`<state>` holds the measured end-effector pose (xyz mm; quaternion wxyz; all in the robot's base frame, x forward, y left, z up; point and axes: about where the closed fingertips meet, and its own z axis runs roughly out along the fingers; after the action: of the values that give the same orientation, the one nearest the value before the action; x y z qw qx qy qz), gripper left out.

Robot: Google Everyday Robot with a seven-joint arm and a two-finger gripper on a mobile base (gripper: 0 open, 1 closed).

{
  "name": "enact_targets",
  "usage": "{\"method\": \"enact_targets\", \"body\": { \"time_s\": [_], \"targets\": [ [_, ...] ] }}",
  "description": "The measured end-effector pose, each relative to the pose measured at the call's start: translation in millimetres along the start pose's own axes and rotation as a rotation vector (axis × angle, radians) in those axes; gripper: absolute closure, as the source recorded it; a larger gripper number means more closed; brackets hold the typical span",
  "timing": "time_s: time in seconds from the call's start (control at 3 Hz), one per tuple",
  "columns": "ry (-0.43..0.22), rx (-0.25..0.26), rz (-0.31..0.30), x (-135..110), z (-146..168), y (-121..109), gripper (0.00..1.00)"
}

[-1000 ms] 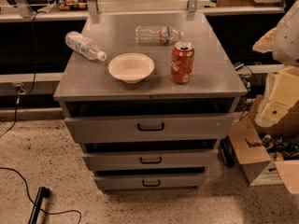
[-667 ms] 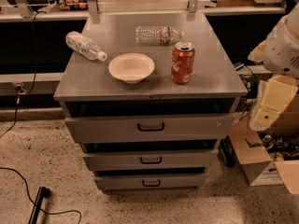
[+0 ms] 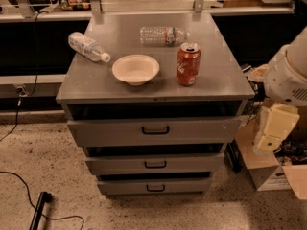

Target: Open middle drawer

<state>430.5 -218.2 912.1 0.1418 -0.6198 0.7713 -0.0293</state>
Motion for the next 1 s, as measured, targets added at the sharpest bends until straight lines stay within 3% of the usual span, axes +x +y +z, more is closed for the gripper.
{"method": "enact_targets", "body": {
  "time_s": [0.33,0.67,1.0],
  "targets": [
    [0.071,0.028,0.021,-5,11,-6,0.00],
    [0.092,0.094,0.040,32,33,34,0.00],
    [-0.021,0.162,0.075,62,38,61,0.00]
  ]
}}
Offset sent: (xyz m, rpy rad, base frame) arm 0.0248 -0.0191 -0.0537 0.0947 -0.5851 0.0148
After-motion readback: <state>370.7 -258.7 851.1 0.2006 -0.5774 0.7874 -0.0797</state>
